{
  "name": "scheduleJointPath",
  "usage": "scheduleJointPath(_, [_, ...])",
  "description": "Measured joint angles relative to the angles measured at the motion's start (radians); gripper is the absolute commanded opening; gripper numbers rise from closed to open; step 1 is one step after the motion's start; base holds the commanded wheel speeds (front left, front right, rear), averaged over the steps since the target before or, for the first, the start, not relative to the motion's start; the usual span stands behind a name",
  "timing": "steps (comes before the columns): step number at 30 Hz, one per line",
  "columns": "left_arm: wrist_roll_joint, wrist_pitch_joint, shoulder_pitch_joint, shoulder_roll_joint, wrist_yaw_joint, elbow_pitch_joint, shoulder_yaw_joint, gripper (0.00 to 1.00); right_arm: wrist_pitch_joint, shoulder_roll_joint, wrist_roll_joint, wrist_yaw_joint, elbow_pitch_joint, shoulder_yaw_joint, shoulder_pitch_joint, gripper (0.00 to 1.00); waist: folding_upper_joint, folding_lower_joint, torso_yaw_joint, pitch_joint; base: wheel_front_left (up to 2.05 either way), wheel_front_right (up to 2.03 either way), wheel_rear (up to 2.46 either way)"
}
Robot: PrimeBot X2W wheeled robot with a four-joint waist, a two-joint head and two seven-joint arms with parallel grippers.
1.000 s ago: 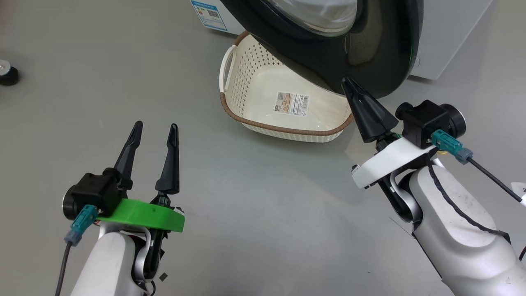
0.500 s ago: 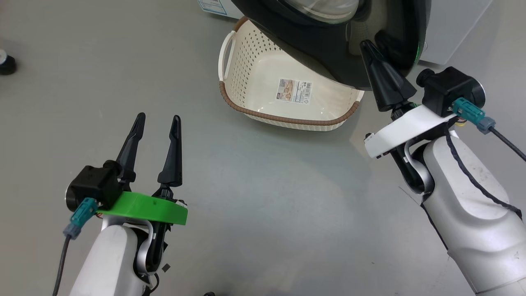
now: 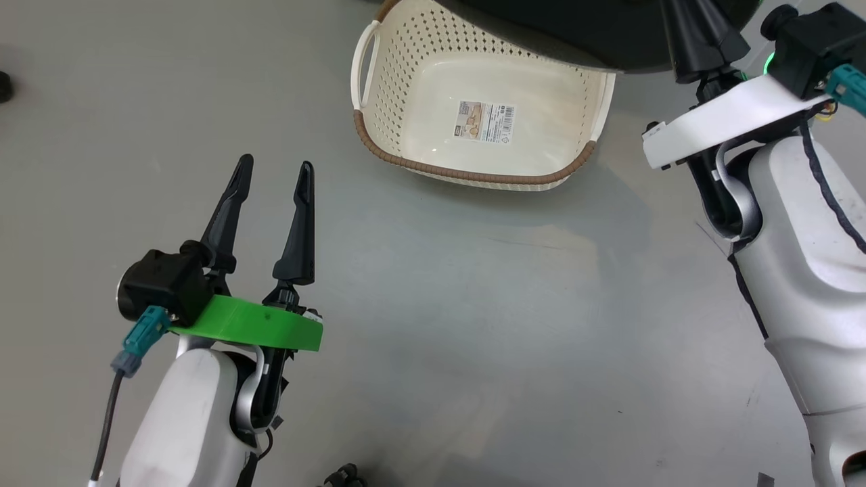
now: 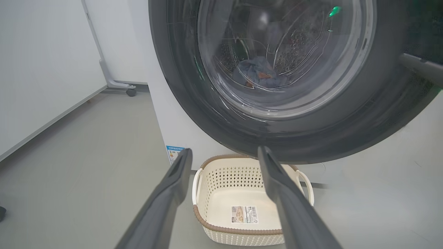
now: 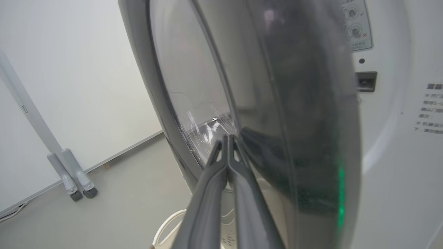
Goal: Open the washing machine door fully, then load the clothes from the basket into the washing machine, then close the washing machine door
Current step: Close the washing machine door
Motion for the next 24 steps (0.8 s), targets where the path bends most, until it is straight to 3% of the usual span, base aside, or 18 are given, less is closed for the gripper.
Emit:
scheduleJointPath(11, [-0.007,0.0,-0.041,-0.007,0.0,-0.021,-0.026,1.0,-0.006,-0.027,-0.006,-0.026,0.039,-0.06,-0.123,0.0,0.0,0.0,0.004,0.057,0.0,0.0,0.0])
scheduleJointPath(24, [-0.007,0.0,-0.075,-0.009,0.0,-0.036,-0.055,1.0,-0.007,-0.046,-0.024,-0.026,0.091,-0.082,-0.318,0.0,0.0,0.0001,0.007,0.12,0.0,0.0,0.0])
